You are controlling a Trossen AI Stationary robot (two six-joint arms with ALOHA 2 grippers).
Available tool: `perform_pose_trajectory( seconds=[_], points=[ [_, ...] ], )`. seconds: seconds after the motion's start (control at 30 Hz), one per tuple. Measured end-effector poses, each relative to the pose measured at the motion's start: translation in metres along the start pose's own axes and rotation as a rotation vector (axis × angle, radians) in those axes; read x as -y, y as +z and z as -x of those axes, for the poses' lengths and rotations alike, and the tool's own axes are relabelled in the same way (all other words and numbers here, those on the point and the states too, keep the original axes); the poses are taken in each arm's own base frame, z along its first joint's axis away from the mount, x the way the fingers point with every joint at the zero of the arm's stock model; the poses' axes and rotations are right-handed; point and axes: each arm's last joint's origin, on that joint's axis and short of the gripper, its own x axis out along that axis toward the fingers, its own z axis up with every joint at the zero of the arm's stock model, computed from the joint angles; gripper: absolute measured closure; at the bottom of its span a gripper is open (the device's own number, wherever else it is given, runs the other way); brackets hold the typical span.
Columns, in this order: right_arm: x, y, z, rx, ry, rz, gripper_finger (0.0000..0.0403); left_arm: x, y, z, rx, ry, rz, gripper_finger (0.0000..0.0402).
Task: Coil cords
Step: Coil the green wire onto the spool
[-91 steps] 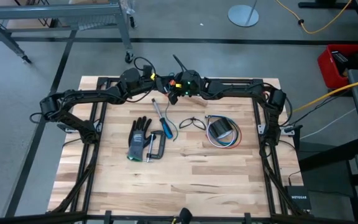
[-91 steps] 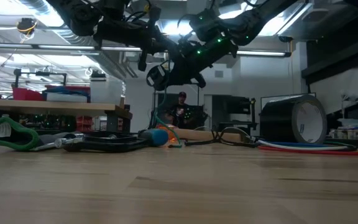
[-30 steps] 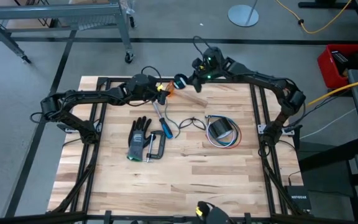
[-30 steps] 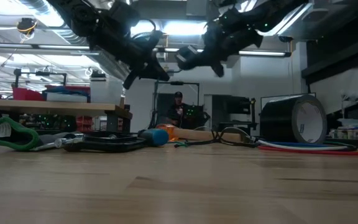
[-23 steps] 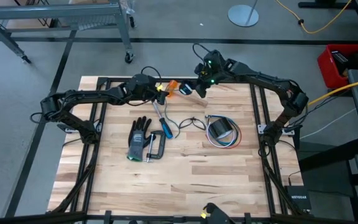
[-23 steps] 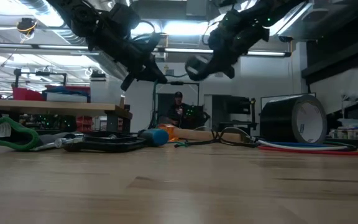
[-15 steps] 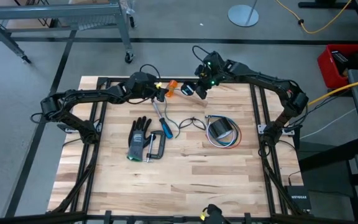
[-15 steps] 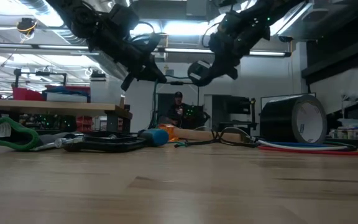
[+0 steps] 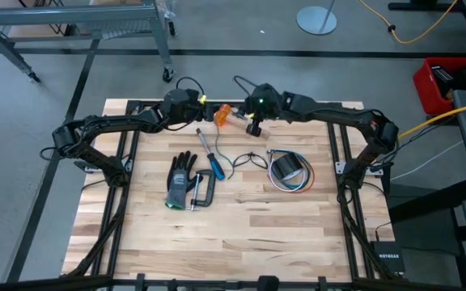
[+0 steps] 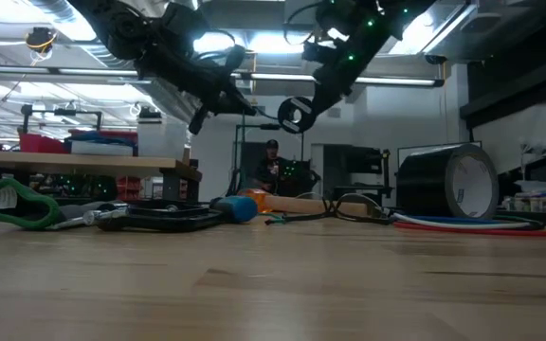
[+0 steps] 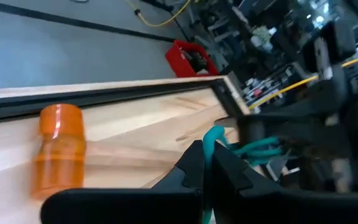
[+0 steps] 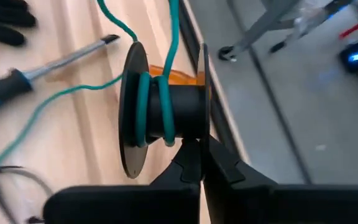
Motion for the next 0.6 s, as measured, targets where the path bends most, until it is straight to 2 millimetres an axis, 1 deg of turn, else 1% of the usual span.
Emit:
perform_pose_trajectory(
  seconds=[0.13, 0.23, 0.3, 0.47, 0.6],
  points=[
    [-0.014, 0.003, -0.005, -0.034, -0.100, 0.064, 0.0402, 0.005, 0.004, 0.000, 0.039, -0.052, 0.032, 0.0401],
    [-0.019, 0.004, -0.010, -0.055, -0.176, 0.076, 0.0402, 0.011, 0.004, 0.000, 0.059, -0.091, 0.040, 0.0401],
    [-0.021, 0.005, -0.015, -0.055, -0.214, 0.066, 0.0402, 0.015, 0.002, 0.000, 0.062, -0.113, 0.042, 0.0401],
    [-0.022, 0.009, -0.030, -0.003, -0.239, 0.014, 0.0402, 0.025, -0.006, 0.001, 0.046, -0.149, 0.035, 0.0401],
    [-0.022, 0.013, -0.035, 0.060, -0.245, -0.051, 0.0402, 0.033, -0.008, 0.002, 0.061, -0.196, 0.029, 0.0401]
  ],
)
